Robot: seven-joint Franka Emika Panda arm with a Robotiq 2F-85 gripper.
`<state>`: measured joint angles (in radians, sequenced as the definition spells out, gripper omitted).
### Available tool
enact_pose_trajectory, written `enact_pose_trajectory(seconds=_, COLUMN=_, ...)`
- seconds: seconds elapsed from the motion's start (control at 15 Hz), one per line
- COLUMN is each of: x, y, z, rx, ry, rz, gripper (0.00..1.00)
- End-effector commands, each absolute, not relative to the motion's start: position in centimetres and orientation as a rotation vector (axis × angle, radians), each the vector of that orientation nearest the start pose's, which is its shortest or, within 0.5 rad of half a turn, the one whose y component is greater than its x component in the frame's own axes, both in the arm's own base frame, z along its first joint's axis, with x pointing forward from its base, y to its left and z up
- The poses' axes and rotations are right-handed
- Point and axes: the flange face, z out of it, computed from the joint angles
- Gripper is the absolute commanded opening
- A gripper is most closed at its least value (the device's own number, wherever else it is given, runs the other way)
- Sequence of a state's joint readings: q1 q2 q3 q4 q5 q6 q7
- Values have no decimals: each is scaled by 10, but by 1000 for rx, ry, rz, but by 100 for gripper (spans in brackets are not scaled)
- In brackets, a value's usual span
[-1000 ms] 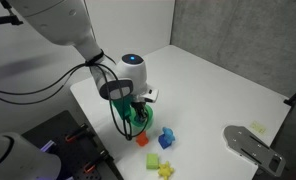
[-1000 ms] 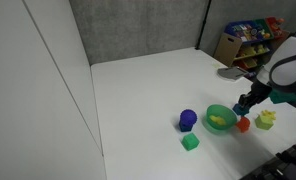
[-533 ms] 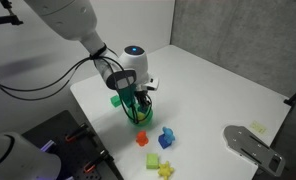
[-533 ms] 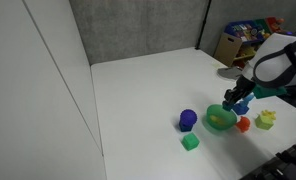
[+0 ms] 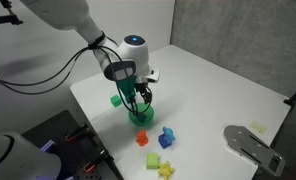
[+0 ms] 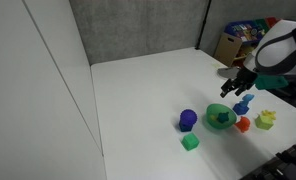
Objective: Pick up the green toy from the lime green block and put it in the green bowl
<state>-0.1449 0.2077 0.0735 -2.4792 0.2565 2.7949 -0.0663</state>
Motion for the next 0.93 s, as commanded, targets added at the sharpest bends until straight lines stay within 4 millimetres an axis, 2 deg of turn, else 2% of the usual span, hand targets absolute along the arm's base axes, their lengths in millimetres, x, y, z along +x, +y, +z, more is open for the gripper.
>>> enact_pose_trajectory(seconds=0.0, x=478, y=-52, z=270, rx=-2954, ry=339, rz=-152, gripper=100)
enact_pose_trajectory(seconds=0.33, x=472, y=-82, z=338, rx=-2983, ry=354, rz=-87, gripper=100)
enact_pose_trajectory(seconds=0.53, x=466, y=-97, z=383, rx=-3036, ry=298, rz=-25, gripper=100)
enact_pose_trajectory(seconds=0.87, x=448, y=-95, z=450, rx=-3153, ry=208, rz=81, gripper=100)
